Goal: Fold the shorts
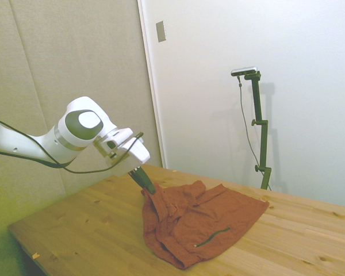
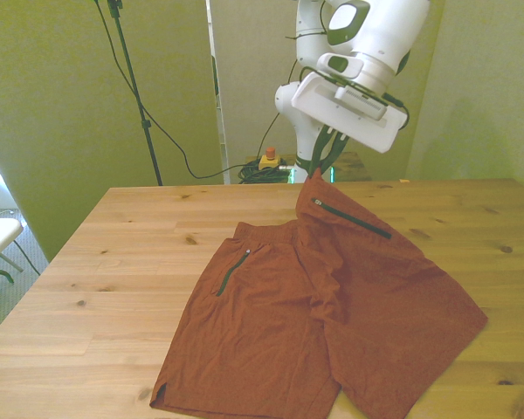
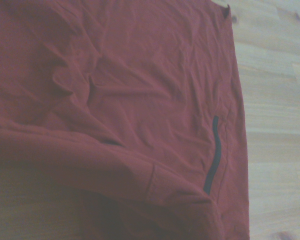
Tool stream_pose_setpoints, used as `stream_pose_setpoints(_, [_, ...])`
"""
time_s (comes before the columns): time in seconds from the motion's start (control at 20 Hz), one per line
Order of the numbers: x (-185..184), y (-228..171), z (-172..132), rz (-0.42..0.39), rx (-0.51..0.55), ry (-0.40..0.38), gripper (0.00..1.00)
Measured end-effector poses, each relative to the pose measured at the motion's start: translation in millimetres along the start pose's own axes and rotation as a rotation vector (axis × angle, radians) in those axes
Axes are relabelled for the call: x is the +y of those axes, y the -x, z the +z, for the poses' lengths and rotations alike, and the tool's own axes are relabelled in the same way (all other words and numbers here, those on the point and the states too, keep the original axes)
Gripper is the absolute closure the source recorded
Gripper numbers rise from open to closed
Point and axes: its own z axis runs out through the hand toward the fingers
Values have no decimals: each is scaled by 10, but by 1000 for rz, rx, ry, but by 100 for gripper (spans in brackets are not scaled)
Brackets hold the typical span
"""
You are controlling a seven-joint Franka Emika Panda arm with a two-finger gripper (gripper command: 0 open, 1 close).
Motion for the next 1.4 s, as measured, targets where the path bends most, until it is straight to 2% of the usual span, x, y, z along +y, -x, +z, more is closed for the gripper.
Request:
stream_pose_setpoints(0.25, [365, 72, 591, 45, -61, 23, 100])
stream_pose_setpoints(0.3, [407, 79, 695, 54, -68, 14, 0])
stream_pose_setpoints(0.5, [465, 14, 1082, 136, -107, -54, 0])
stream_pose_setpoints(0.75, [537, 11, 1445, 187, -154, -50, 0])
stream_pose_setpoints(1.05, [580, -105, 1457, 235, -165, -60, 0])
stream_pose_setpoints(1.4, [981, -293, 1511, 288, -169, -44, 0])
